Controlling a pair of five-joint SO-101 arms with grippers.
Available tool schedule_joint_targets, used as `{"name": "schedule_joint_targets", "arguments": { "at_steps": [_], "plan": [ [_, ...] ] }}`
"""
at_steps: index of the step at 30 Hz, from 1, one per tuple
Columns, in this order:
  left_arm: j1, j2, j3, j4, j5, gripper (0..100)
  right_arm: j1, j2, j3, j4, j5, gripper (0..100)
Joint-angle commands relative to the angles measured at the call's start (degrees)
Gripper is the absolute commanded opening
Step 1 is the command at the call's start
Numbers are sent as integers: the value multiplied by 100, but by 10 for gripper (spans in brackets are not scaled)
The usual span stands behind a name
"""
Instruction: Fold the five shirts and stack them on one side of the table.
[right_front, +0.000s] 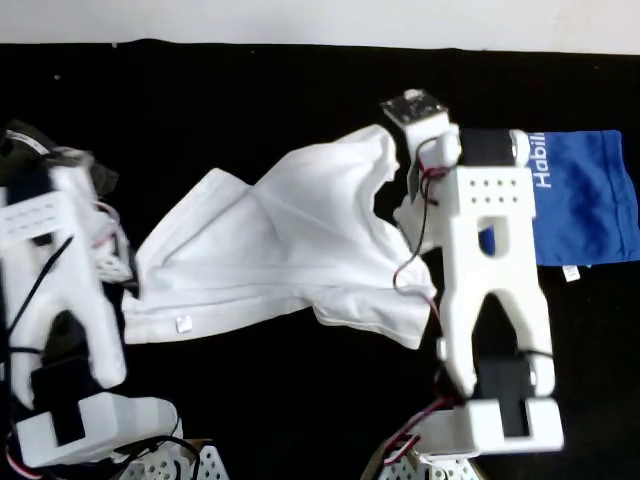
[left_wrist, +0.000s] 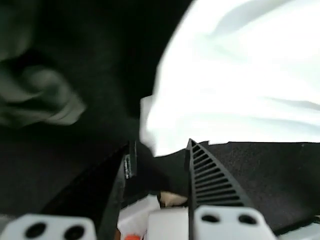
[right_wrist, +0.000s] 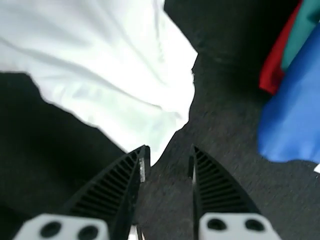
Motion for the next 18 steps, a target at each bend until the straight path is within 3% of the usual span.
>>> {"name": "schedule_joint_targets", "arguments": {
  "at_steps": [1,4,7,12,18],
  "plan": [
    [321,-57,910,-1099,9,168,-66,-673,787,-127,53,125],
    [338,-101,1815,-2022,-141,168,-75,-1051,1648,-470,53,124],
    [356,-101,2431,-2224,-492,168,-127,-1560,2615,-927,44,124],
    [330,-347,2967,-1591,-712,167,-127,-2589,4189,-1842,53,124],
    [356,-1903,3354,-862,-730,167,-127,-2888,5446,-3380,26,124]
  ]
}}
